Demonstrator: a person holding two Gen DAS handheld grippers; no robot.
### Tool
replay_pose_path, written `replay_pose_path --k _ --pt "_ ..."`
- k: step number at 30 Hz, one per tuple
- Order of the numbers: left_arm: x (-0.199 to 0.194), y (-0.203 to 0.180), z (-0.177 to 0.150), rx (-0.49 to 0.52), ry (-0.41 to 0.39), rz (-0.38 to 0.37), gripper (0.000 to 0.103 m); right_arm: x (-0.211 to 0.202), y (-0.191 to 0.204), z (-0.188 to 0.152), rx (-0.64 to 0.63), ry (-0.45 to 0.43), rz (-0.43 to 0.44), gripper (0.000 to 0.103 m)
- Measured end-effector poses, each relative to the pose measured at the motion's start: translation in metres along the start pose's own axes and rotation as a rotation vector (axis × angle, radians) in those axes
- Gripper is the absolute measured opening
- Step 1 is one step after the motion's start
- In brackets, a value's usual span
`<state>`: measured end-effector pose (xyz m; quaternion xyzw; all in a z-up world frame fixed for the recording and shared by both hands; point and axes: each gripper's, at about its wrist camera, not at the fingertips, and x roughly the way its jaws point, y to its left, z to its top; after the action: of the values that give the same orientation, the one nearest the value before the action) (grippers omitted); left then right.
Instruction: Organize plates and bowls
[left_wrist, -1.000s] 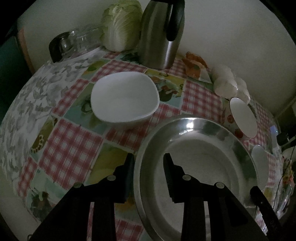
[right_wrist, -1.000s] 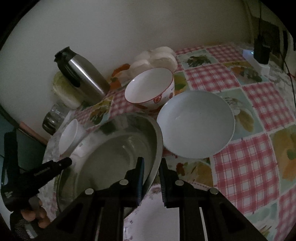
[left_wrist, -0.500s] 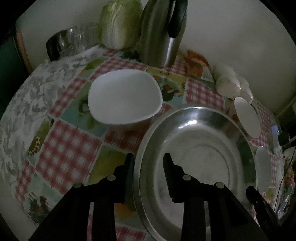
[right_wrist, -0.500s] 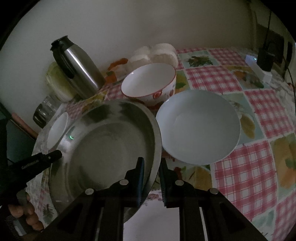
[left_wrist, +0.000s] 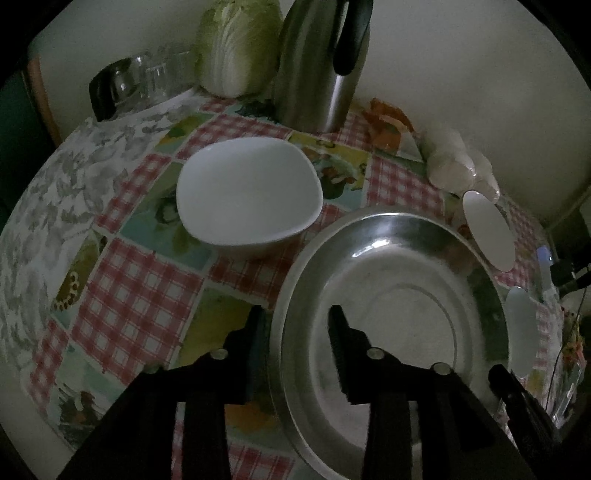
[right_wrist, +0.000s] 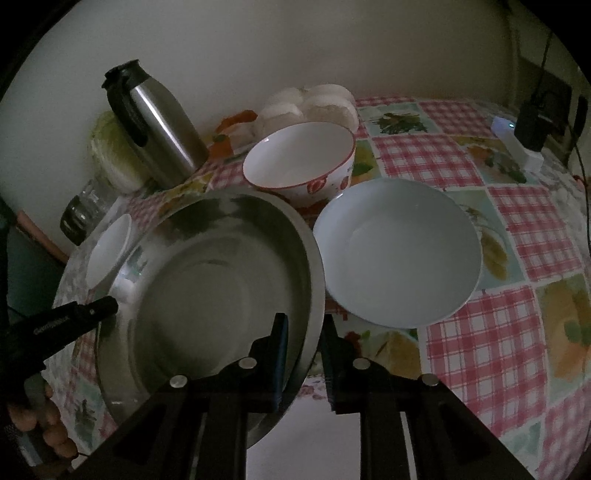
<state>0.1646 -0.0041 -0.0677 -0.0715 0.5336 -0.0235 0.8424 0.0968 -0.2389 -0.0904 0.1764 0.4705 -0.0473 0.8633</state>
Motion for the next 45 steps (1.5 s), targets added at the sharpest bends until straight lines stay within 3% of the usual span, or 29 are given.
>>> replay_pose_path --k 6,9,13,16,34,36,45 --pt "-0.014 -0.002 0.000 0.023 -0.023 -0.005 0.062 -0.015 0.002 0.002 -0.003 -0.034 -0.006 0.023" --pt "-0.017 -0.006 -0.002 0.050 -0.026 0.007 0.064 -0.025 0.006 0.005 -0.019 -0.066 -0.002 0.030" --pt "-0.017 -0.011 -0.007 0.083 -0.020 0.023 0.068 -0.035 0.017 0.004 -0.073 -0.102 -0.002 0.057" --pt "-0.018 -0.012 -0.010 0.094 -0.023 0.033 0.082 -0.037 0.023 0.002 -0.108 -0.112 -0.016 0.062" --pt "-0.029 -0.008 -0.033 0.087 -0.051 0.053 0.096 -0.041 0.030 -0.022 -0.174 -0.116 -0.048 0.099" --pt "-0.032 -0.007 -0.036 0.082 -0.059 0.046 0.101 -0.044 0.030 -0.025 -0.180 -0.120 -0.056 0.101" --pt "-0.048 0.002 -0.050 0.026 -0.098 -0.003 0.102 -0.059 0.024 -0.041 -0.165 -0.122 -0.081 0.103"
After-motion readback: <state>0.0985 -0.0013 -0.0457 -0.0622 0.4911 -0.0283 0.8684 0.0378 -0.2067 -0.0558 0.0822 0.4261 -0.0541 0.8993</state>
